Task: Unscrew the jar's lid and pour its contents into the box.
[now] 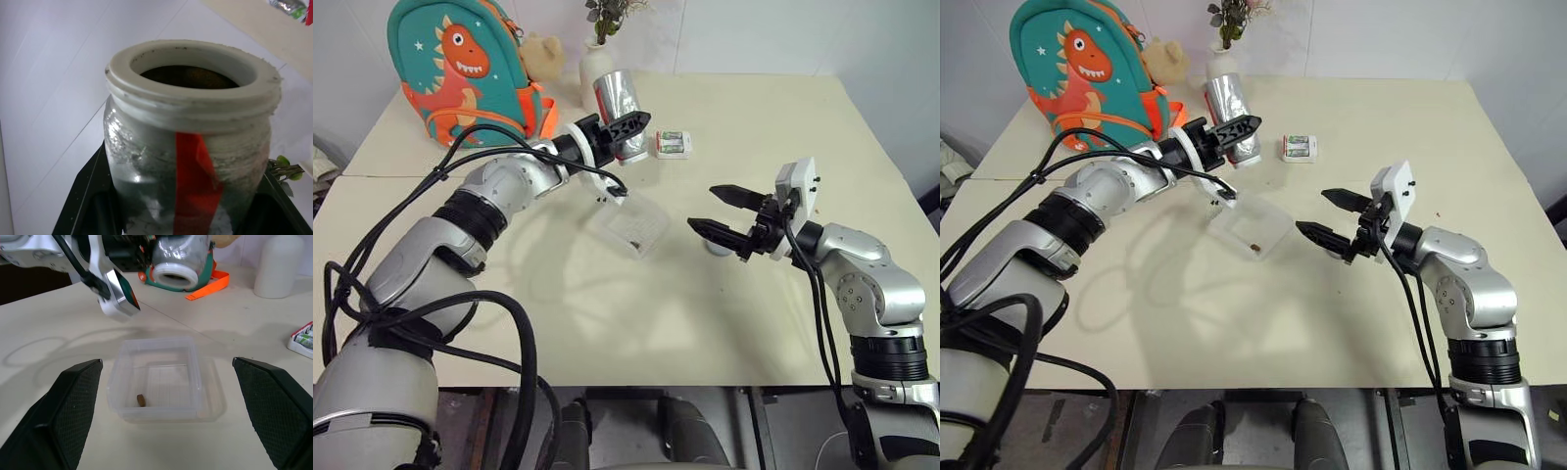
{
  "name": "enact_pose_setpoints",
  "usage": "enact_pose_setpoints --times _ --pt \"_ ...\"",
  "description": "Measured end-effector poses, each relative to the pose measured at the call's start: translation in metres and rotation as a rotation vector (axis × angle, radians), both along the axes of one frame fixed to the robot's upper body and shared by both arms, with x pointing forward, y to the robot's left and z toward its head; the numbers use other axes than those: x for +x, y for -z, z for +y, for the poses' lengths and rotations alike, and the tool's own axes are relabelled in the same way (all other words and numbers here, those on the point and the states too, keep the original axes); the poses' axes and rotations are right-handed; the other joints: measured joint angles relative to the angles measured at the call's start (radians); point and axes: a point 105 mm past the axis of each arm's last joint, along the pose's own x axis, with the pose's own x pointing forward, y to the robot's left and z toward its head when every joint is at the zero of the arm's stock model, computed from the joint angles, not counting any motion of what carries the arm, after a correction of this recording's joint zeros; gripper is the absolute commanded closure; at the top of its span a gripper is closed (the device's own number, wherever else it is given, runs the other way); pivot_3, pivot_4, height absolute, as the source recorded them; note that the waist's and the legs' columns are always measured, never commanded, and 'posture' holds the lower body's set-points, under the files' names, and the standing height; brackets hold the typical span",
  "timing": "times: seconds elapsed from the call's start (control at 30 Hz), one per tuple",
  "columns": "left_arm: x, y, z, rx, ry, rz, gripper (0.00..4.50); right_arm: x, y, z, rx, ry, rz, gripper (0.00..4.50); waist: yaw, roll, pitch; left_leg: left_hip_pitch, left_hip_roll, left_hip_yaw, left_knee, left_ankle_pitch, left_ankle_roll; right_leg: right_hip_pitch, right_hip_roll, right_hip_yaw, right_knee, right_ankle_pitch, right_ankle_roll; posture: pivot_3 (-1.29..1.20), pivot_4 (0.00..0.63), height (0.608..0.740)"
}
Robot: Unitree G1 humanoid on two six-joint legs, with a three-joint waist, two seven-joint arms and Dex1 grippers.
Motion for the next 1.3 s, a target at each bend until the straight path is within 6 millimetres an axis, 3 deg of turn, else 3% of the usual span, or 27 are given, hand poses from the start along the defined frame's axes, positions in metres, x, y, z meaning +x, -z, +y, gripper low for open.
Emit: enact_pose_setpoints --times 0.1,0.23,0.4,0.5,0.67,0.8,0.9,0.97,1.17,1.2,1.3 --pt "0.000 -0.006 0.013 -0.142 -0.018 0.131 2.51 0.000 0.001 0.000 0.000 -0.004 0.006 0.02 -0.001 0.000 0.000 0.001 0.000 0.000 0.000 0.001 -0.001 0.000 0.000 0.000 0.001 0.000 0.000 0.00 0.150 0.740" --pt "0.005 0.008 0.048 -0.472 -0.079 0.478 2.51 0.000 0.002 0.001 -0.001 -0.012 0.008 0.02 -0.002 0.000 0.000 0.002 0.000 0.000 0.000 0.004 -0.001 0.000 0.000 0.000 0.004 0.000 -0.001 0.00 0.150 0.740" --pt "0.012 0.041 0.093 -1.044 -0.156 0.960 2.51 -0.003 0.004 0.004 -0.010 -0.042 0.013 0.02 -0.001 0.000 0.000 0.001 0.000 -0.002 0.004 0.005 0.000 0.000 0.000 0.000 0.008 0.001 -0.002 0.00 0.150 0.740" --pt "0.012 0.048 0.113 -1.386 -0.131 1.160 2.51 -0.005 0.006 0.007 -0.031 -0.070 0.020 0.02 -0.002 0.000 0.000 0.001 0.000 -0.003 0.008 0.005 0.000 0.001 0.000 0.000 0.011 0.001 -0.002 0.00 0.150 0.740" --pt "0.011 0.058 0.157 -1.890 -0.062 1.272 2.51 -0.006 0.004 0.006 -0.056 -0.082 0.008 0.02 -0.006 0.000 0.000 0.002 -0.001 -0.005 0.014 0.005 0.000 0.001 0.000 0.000 0.017 0.001 -0.002 0.00 0.150 0.740" --pt "0.008 0.073 0.186 -2.146 -0.027 1.287 2.51 -0.006 0.005 0.005 -0.078 -0.085 0.007 0.02 -0.004 0.000 0.000 0.003 -0.001 -0.006 0.015 0.006 0.000 0.002 0.000 -0.001 0.018 0.003 -0.003 0.00 0.150 0.740" --pt "0.000 0.091 0.221 -2.274 -0.046 1.211 2.51 -0.007 0.006 0.004 -0.099 -0.088 0.007 0.02 -0.009 0.000 0.000 0.005 -0.001 -0.005 0.014 0.006 0.000 0.003 0.000 -0.001 0.018 0.004 -0.004 0.00 0.150 0.740" --pt "-0.007 0.104 0.234 -2.308 -0.026 1.173 2.51 -0.007 0.007 0.004 -0.108 -0.091 -0.002 0.02 -0.005 0.000 0.000 0.005 0.000 -0.006 0.014 0.007 0.000 0.004 0.000 -0.001 0.018 0.004 -0.004 0.00 0.150 0.740" --pt "-0.016 0.125 0.240 -2.285 0.004 1.173 2.51 -0.008 0.010 0.008 -0.139 -0.123 -0.020 0.02 0.004 -0.001 -0.001 0.005 -0.001 -0.006 0.014 0.007 -0.001 0.005 0.000 -0.001 0.016 0.005 -0.004 0.00 0.150 0.740" --pt "-0.016 0.126 0.240 -2.280 0.012 1.179 1.79 -0.008 0.010 0.008 -0.139 -0.126 -0.026 0.00 0.003 -0.001 -0.001 0.005 -0.001 -0.006 0.014 0.007 -0.001 0.005 0.000 -0.001 0.016 0.005 -0.004 0.00 0.150 0.740" --pt "-0.018 0.139 0.238 -2.282 -0.015 1.226 0.94 -0.007 0.009 0.008 -0.141 -0.134 -0.042 0.00 -0.001 -0.001 -0.001 0.005 -0.001 -0.005 0.014 0.007 -0.001 0.005 0.000 -0.001 0.015 0.006 -0.004 0.00 0.150 0.740"
